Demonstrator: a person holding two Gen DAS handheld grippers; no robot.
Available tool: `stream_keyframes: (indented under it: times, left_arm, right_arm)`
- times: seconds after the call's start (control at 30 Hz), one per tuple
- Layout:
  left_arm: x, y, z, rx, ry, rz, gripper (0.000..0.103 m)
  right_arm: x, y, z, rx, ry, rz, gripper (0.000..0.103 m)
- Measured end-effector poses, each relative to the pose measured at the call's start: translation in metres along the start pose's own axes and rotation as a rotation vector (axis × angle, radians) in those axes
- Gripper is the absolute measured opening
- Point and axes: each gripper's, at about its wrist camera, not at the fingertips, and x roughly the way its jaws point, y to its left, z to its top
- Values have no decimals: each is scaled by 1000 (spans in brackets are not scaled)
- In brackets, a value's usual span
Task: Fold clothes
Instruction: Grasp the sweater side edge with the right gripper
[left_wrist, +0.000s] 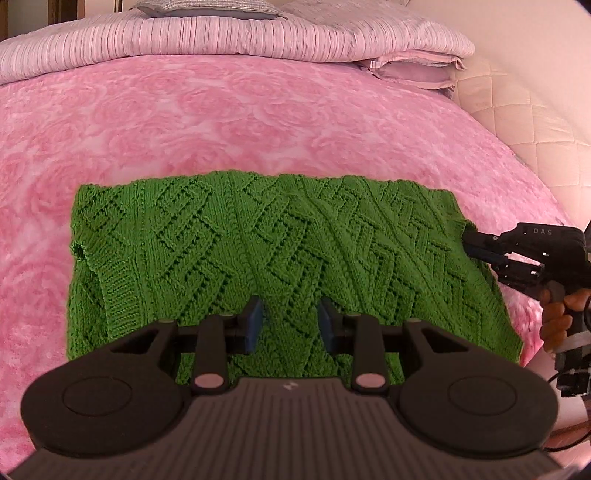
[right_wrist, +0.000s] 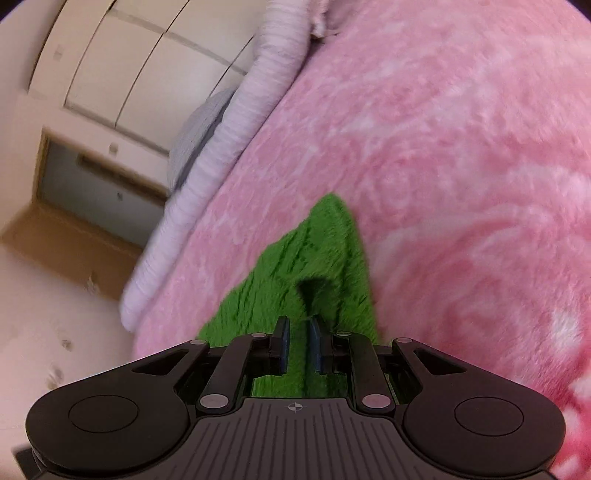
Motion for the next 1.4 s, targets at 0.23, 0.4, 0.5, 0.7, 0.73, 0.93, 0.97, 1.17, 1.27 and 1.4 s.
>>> stream_keyframes:
  times: [0.23,0.4,0.5,0.7,0.73,0.93,0.97,1.17,1.27,1.4]
  left_arm:
    - [-1,8,1,-57,1,-29,29]
    - [-1,14,2,-93,4,-48,28]
    - [-1,14,2,-100,1,-47,28]
    - [-4,14,0,-102,-2,-39,28]
    - [-3,15,-1,-101,-1,-38,28]
    - [0,18,-4,-94,6,-28,28]
    - [0,18,-4,-89,7,-26,28]
    - [-4,20,-6,-83,8,-20,28]
    - [-5,21,-8,-91,11,-21,28]
    - [-10,20,-11,-88,12,-20,28]
  right_arm:
    - [2,-5,-4,15,85,66,17]
    - [-4,-9,-5,28,92,94,15]
    - [-2,-2,-5,17,102,104,15]
    - [-3,20,-14,-99,52,36,2]
    - [-9,27,-17,-139,33,15,1]
    - [-30,39,-38,-253,4,-245,0]
    - [-26,33,-41,-232,12,-244,0]
    - [-41,22,-31,-102,0,-138,4]
    - [-52,27,-33,-83,-11,-57,9]
    - [-56,20,-42,-62,14,-32,10]
